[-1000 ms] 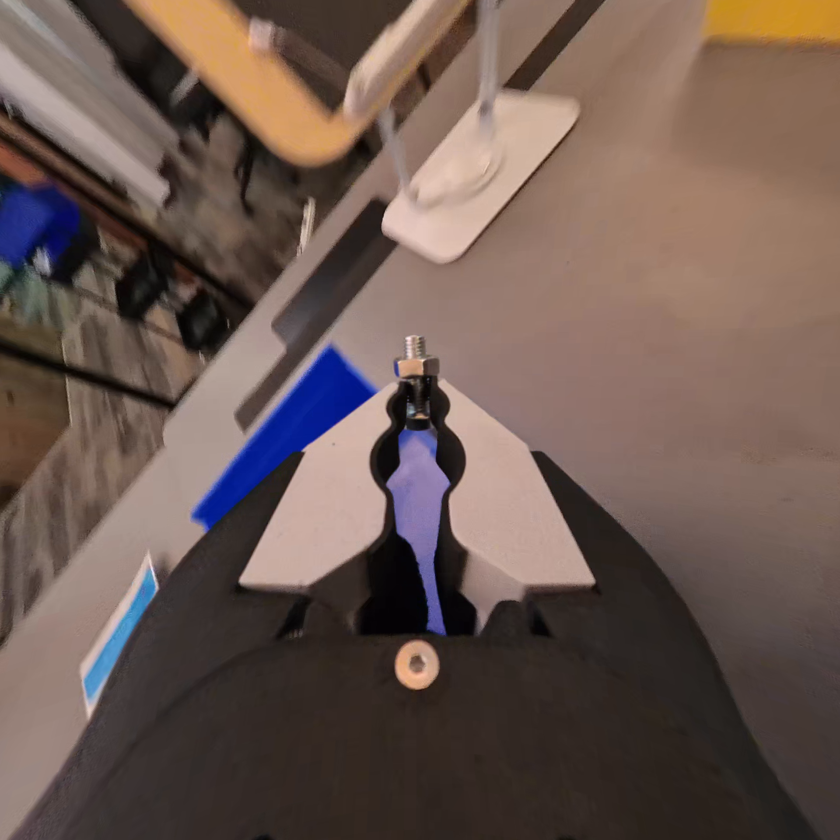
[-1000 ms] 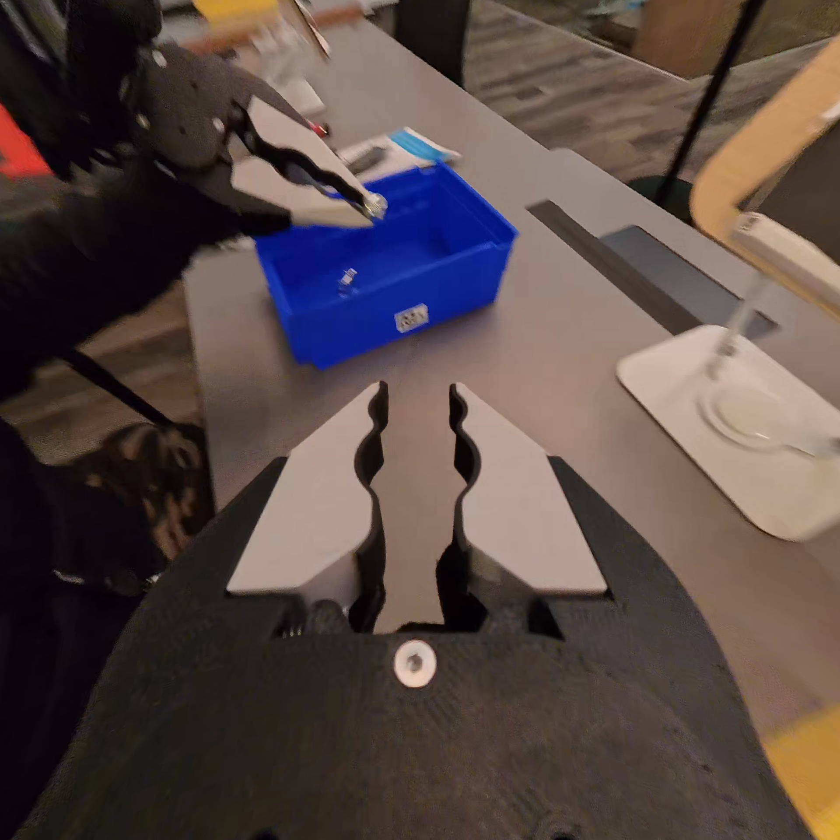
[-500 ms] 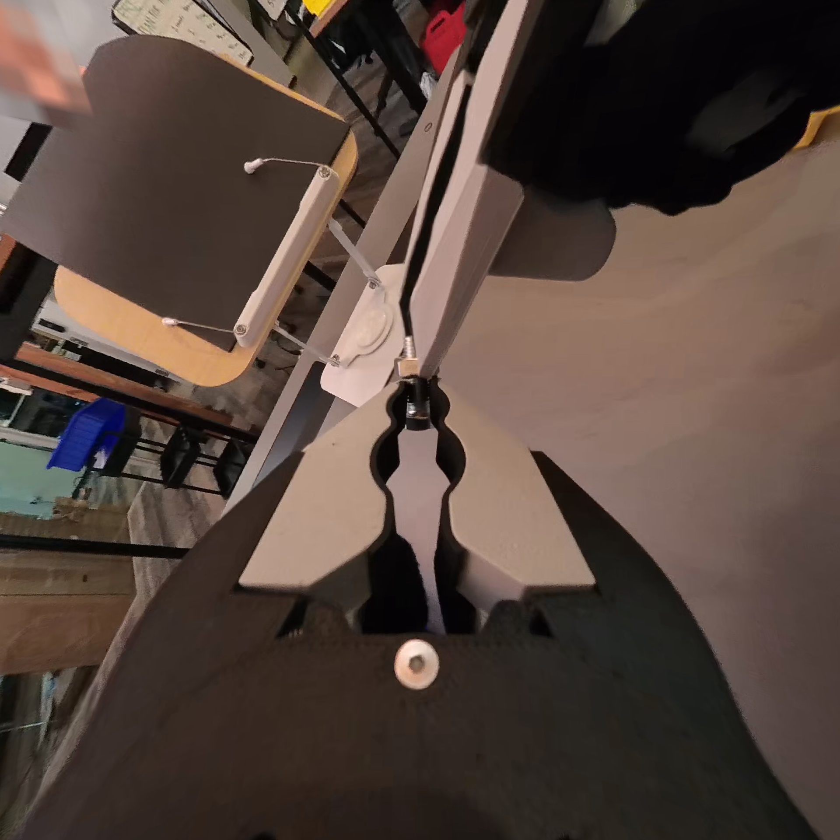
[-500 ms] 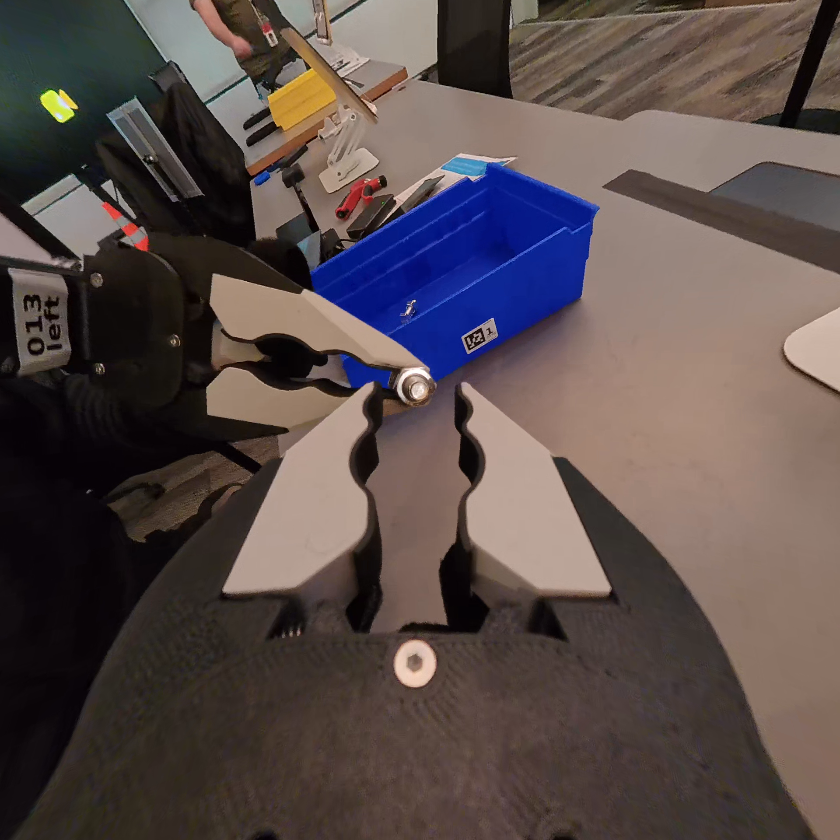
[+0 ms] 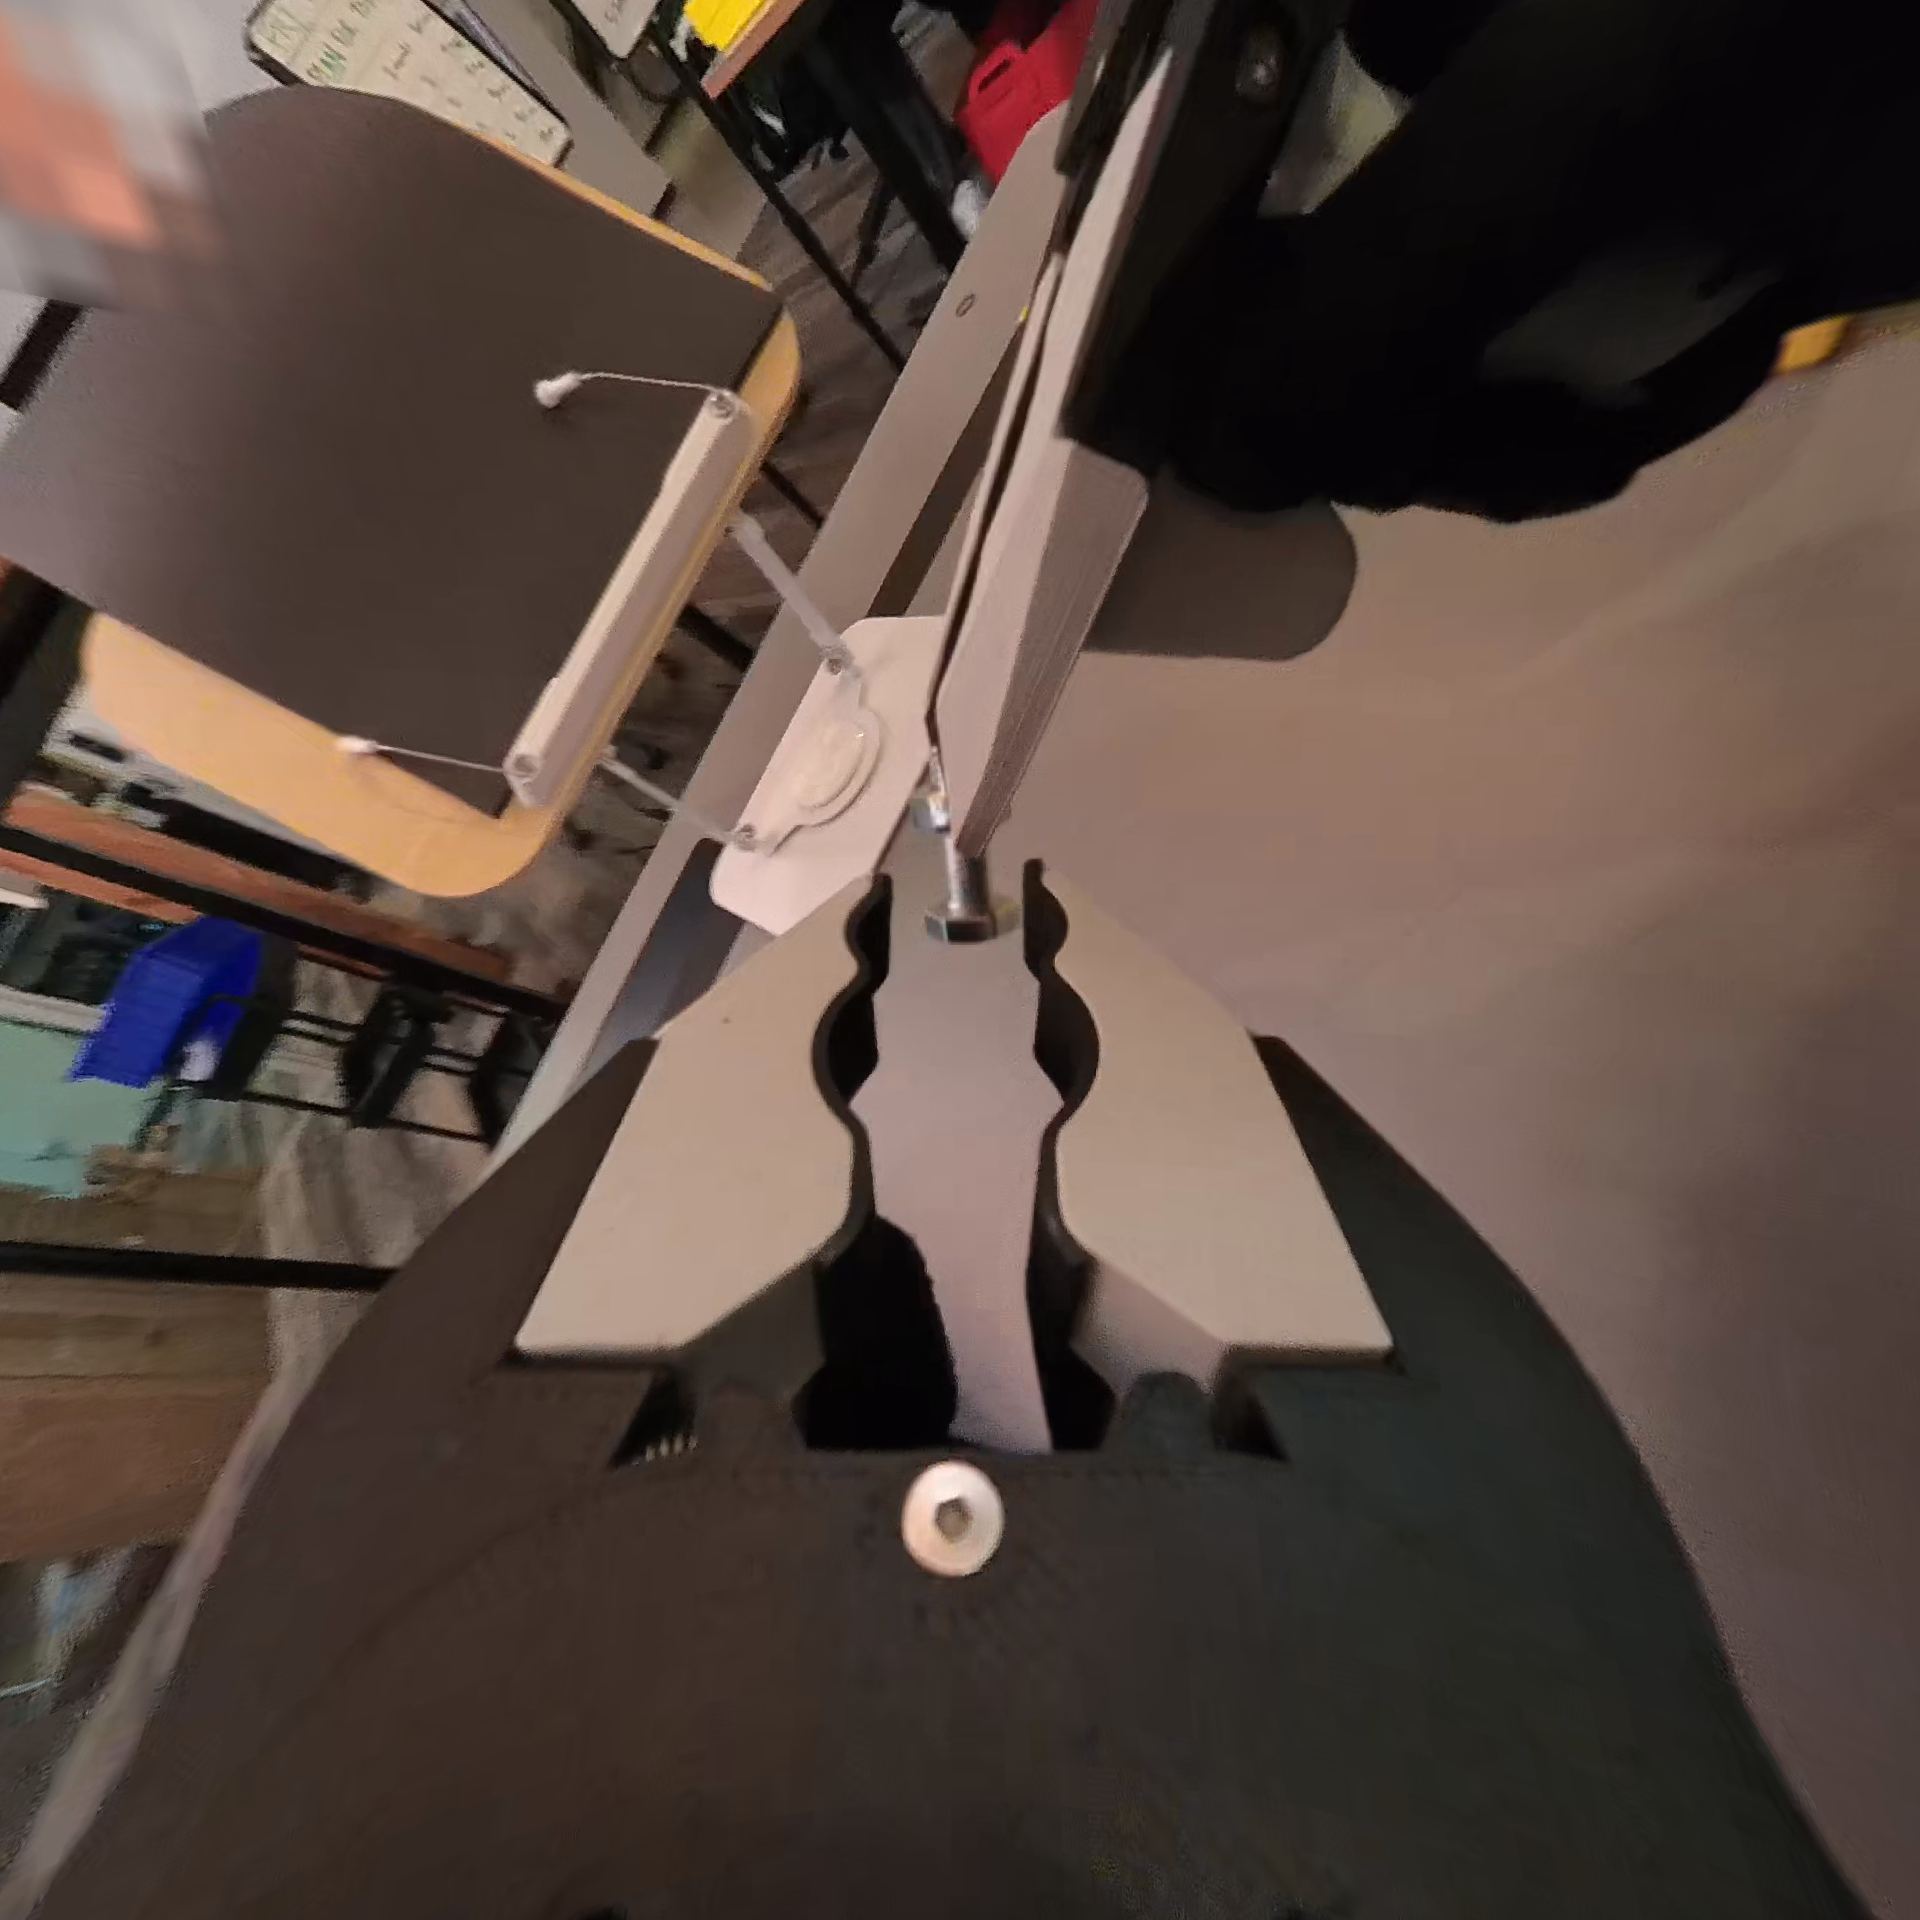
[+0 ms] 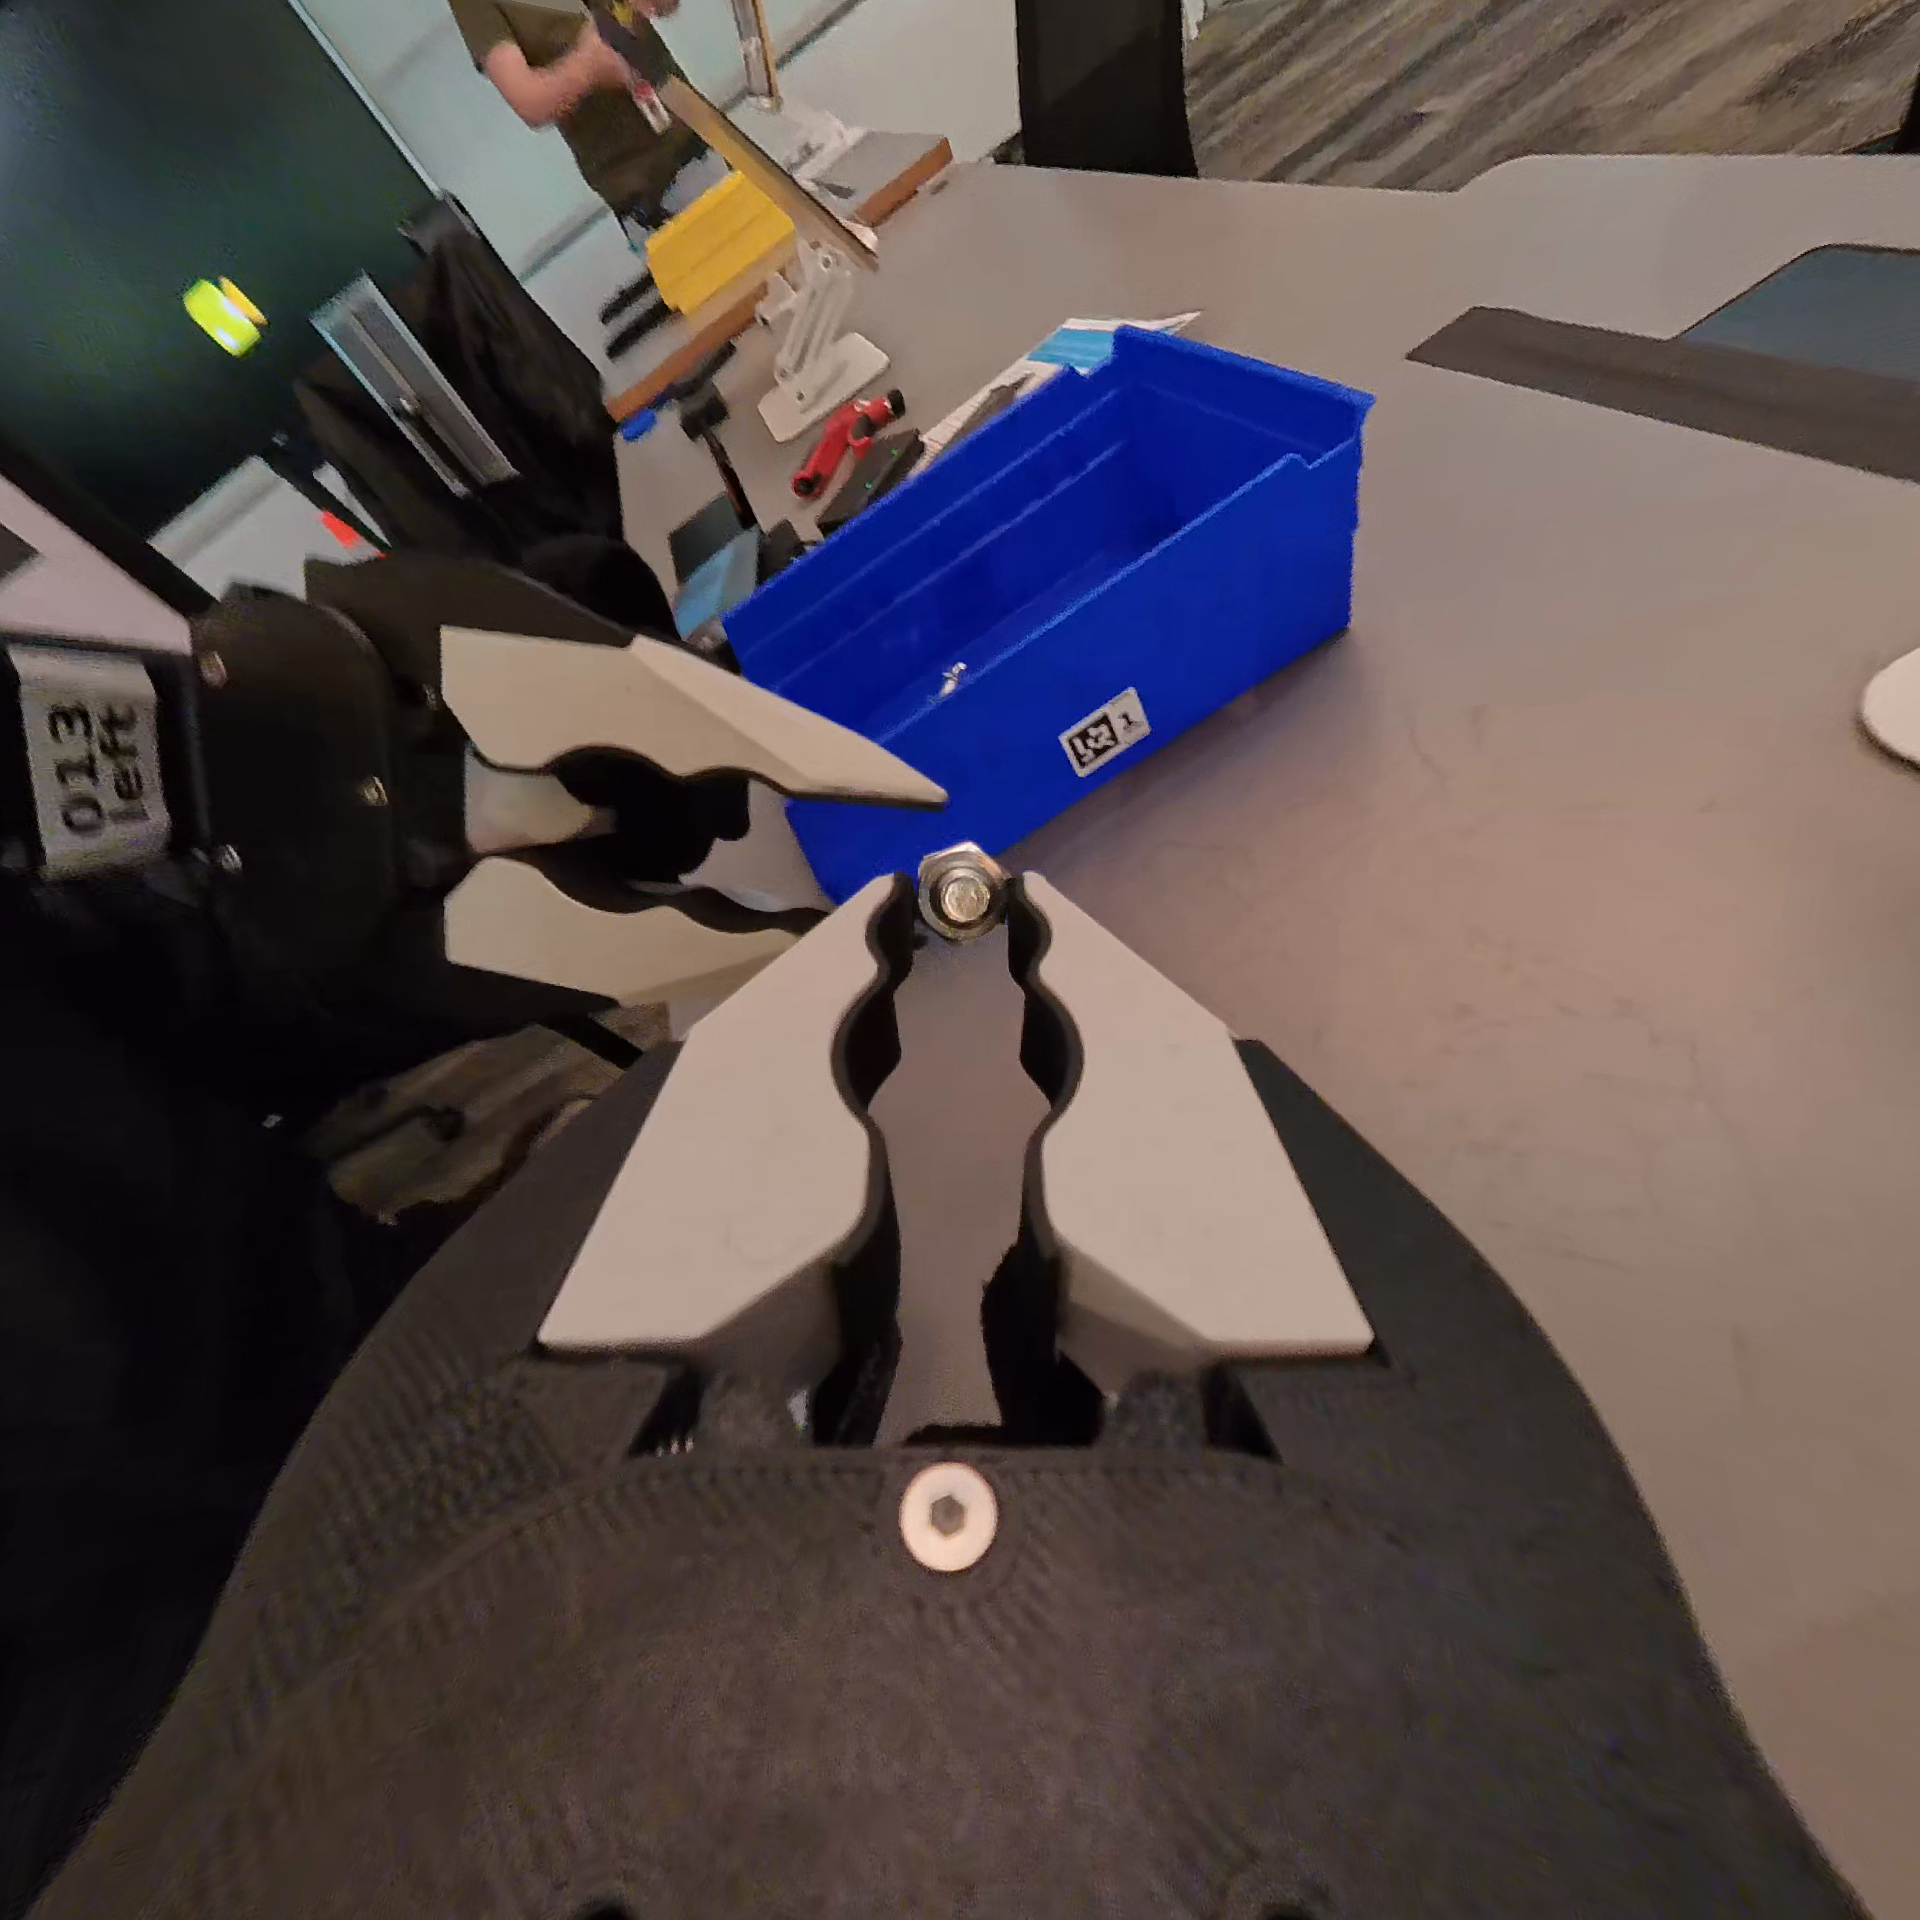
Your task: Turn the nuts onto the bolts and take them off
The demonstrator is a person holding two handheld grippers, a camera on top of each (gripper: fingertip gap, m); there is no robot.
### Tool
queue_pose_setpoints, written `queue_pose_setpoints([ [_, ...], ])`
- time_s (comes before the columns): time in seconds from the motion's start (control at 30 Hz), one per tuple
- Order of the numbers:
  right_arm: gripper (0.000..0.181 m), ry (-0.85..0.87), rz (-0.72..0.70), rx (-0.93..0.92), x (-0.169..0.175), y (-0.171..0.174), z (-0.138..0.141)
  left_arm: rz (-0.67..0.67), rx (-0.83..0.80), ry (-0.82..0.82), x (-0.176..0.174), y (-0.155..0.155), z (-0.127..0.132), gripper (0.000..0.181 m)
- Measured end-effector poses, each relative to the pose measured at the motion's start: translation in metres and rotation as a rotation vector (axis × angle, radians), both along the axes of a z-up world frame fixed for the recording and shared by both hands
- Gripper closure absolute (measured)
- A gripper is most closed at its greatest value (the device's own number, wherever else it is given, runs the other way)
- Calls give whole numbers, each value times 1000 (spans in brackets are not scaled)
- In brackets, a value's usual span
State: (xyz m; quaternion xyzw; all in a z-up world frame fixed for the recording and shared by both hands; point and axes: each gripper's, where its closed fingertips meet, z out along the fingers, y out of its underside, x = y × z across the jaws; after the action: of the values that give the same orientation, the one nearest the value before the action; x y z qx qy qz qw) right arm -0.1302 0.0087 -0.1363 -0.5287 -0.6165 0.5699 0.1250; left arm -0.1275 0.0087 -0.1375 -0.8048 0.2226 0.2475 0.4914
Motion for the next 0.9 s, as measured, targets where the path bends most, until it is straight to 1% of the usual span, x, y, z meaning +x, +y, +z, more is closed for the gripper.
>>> queue_pose_setpoints([
  [0.1,165,-13,15,120,5,6,2,-37,-3,-148,1,-1,-2,150],
  [0.17,165,-33,38,205,9,5,2,-59,-23,-264,3,0,-9,145],
  [0.2,165,-37,44,243,11,5,3,-71,-32,-297,4,1,-13,143],
  [0.33,165,-71,101,314,17,-4,1,-155,-40,-397,21,2,-21,148],
  [0.37,165,-79,105,322,17,-5,0,-155,-38,-420,21,2,-21,148],
  [0.5,165,-94,115,320,18,-9,-3,-166,-24,-464,21,1,-22,161],
  [0.6,165,-100,117,315,18,-10,-4,-171,-24,-494,22,1,-24,165],
  [0.8,164,-87,111,321,16,-9,-4,-177,-3,-531,22,1,-24,165],
  [0.87,128,-55,82,322,12,-6,2,-187,24,-569,23,1,-21,165],
  [0.9,124,-35,73,316,11,-3,6,-197,46,-608,24,1,-17,165],
])
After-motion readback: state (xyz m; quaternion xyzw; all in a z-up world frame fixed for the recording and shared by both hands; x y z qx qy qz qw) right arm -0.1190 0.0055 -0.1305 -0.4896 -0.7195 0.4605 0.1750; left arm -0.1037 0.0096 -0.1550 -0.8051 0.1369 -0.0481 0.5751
